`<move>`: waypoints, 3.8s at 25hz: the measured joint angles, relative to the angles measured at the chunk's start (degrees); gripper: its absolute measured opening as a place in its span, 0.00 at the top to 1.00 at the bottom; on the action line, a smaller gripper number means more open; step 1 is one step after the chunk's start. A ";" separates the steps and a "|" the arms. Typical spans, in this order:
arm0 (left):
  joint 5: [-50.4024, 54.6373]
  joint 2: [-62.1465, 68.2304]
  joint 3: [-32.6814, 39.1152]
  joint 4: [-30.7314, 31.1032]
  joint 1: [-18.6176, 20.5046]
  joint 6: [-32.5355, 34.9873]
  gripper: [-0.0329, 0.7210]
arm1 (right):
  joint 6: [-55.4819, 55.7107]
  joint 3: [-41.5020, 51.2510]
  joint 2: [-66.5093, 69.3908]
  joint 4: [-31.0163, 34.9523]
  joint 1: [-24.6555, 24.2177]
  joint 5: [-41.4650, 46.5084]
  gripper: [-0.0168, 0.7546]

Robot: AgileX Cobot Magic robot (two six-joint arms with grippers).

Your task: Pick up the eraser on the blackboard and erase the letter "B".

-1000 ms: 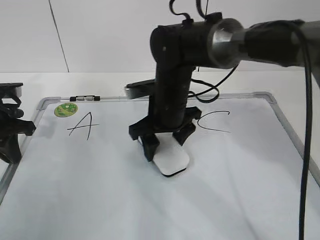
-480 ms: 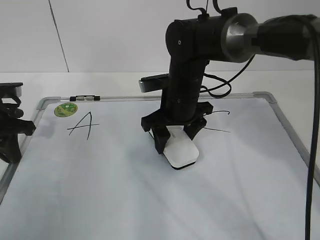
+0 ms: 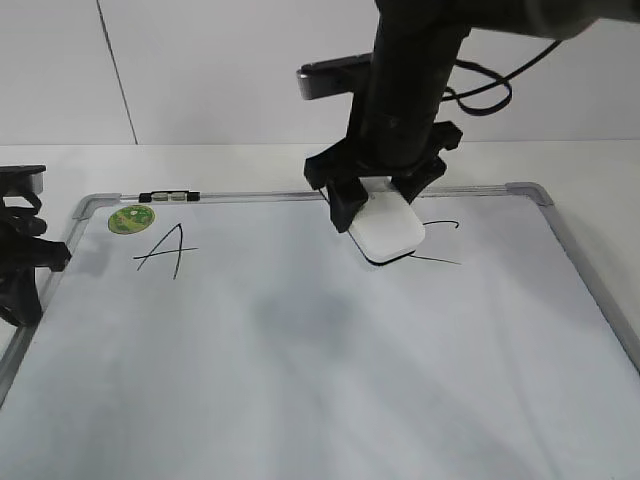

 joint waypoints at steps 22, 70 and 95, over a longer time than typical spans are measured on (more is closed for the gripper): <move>0.00 0.00 0.00 0.00 0.00 0.00 0.90 | -0.97 28.94 -24.26 -1.64 -24.55 0.28 0.25; 0.00 0.00 0.00 -0.34 0.00 0.00 0.90 | -2.36 29.08 -12.19 -0.62 -25.36 -6.19 0.24; 0.20 0.00 0.00 -0.47 0.00 0.00 0.90 | -2.16 17.53 -12.17 2.15 -25.36 -0.55 0.21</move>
